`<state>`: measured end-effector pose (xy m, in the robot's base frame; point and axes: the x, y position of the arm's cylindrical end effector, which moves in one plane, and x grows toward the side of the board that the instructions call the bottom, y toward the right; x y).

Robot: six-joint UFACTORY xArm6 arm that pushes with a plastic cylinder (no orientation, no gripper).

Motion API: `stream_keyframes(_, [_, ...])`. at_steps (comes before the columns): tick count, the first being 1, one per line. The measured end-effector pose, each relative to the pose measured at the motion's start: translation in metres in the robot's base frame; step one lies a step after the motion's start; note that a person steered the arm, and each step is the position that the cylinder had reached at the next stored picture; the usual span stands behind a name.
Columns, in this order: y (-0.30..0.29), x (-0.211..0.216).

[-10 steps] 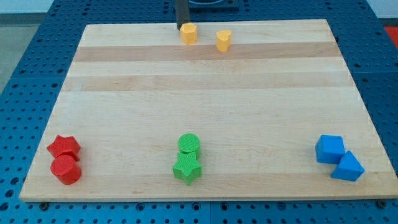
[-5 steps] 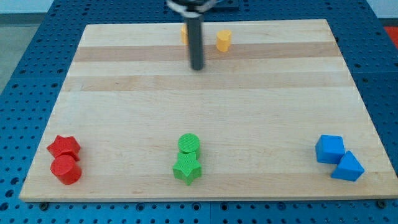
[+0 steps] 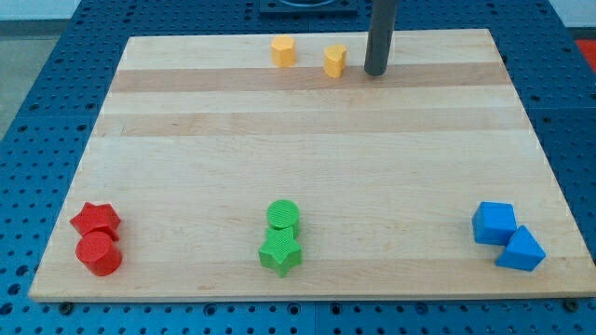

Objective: Push the yellow heart to the top left of the board

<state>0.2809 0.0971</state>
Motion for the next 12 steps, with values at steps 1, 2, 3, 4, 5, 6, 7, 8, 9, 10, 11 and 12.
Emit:
stream_keyframes(1, [0.000, -0.017])
stream_keyframes(2, [-0.017, -0.020])
stream_keyframes(3, [-0.044, -0.020])
stream_keyframes(4, [-0.073, -0.020])
stream_keyframes(5, [-0.092, -0.010])
stream_keyframes(6, [-0.117, -0.003])
stream_keyframes(7, [-0.153, -0.003])
stream_keyframes(8, [-0.183, -0.001])
stream_keyframes(9, [-0.187, 0.029])
stream_keyframes(10, [-0.208, 0.032])
stream_keyframes(11, [-0.216, 0.018])
stream_keyframes(12, [-0.200, 0.003])
